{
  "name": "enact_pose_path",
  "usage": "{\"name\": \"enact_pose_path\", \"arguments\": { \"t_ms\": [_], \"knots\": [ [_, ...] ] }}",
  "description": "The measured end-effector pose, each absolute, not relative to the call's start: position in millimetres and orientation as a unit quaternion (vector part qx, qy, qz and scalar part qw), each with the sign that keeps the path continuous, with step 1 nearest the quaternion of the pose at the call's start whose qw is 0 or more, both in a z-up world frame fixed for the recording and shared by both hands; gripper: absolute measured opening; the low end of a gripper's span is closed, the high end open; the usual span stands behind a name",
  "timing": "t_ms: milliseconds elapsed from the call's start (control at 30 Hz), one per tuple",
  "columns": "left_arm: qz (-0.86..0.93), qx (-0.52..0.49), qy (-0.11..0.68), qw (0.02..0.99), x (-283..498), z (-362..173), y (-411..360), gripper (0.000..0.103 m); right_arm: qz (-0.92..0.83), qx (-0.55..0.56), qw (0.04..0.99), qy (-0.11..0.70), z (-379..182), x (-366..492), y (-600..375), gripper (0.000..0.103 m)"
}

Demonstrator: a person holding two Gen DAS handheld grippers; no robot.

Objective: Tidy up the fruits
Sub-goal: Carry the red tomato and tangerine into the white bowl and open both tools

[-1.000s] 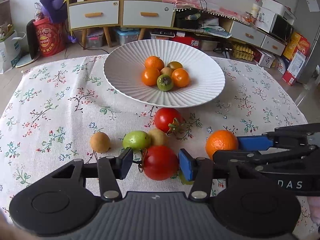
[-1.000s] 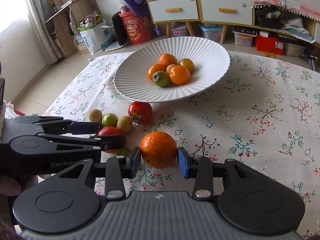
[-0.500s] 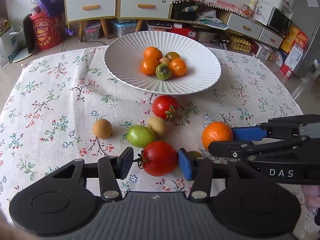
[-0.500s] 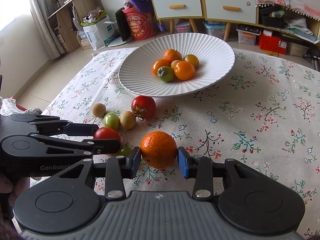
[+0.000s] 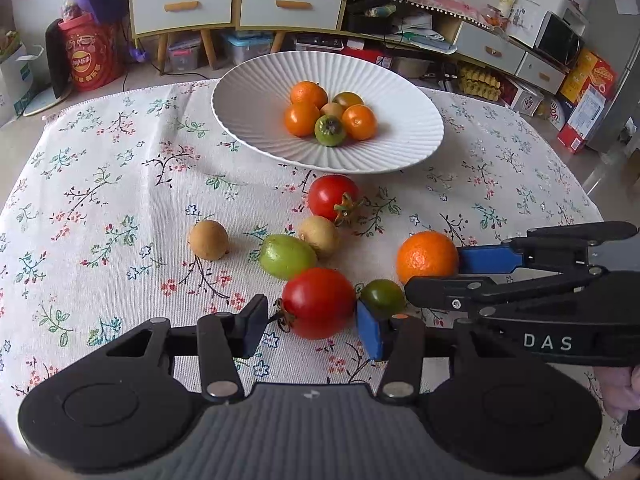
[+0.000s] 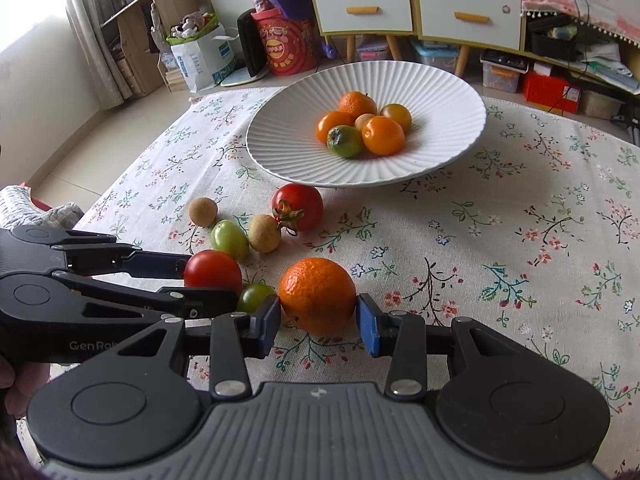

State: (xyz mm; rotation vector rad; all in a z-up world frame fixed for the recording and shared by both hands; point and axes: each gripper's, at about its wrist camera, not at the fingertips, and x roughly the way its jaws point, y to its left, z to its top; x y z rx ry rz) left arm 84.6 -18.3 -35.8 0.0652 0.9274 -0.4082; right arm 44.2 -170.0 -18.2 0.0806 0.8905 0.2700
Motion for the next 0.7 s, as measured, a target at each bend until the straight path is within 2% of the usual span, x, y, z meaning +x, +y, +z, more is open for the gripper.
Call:
{"name": "enact_pose_path", "arguments": {
  "t_ms": [333, 467, 633, 700],
  "knots": [
    [-0.199, 0.027, 0.440, 0.875, 82.4, -31.2, -16.9, 0.038, 0.127, 0.043, 0.897, 0.421, -12.2, 42.8, -171.5, 0.037],
    [-0.210, 0.025, 0.430, 0.878, 79.5, -25.5, -16.8, 0.025, 0.126, 0.050, 0.899, 0.416, -8.7, 42.4, -174.0, 0.037],
    [-0.219, 0.036, 0.423, 0.879, 79.4, -27.5, -18.5, 0.026, 0.123, 0.053, 0.898, 0.419, -9.4, 44.3, -173.7, 0.037],
    [-0.222, 0.038, 0.419, 0.880, 79.7, -29.8, -19.1, 0.030, 0.123, 0.051, 0.896, 0.423, -11.5, 44.5, -172.4, 0.037]
  ]
}}
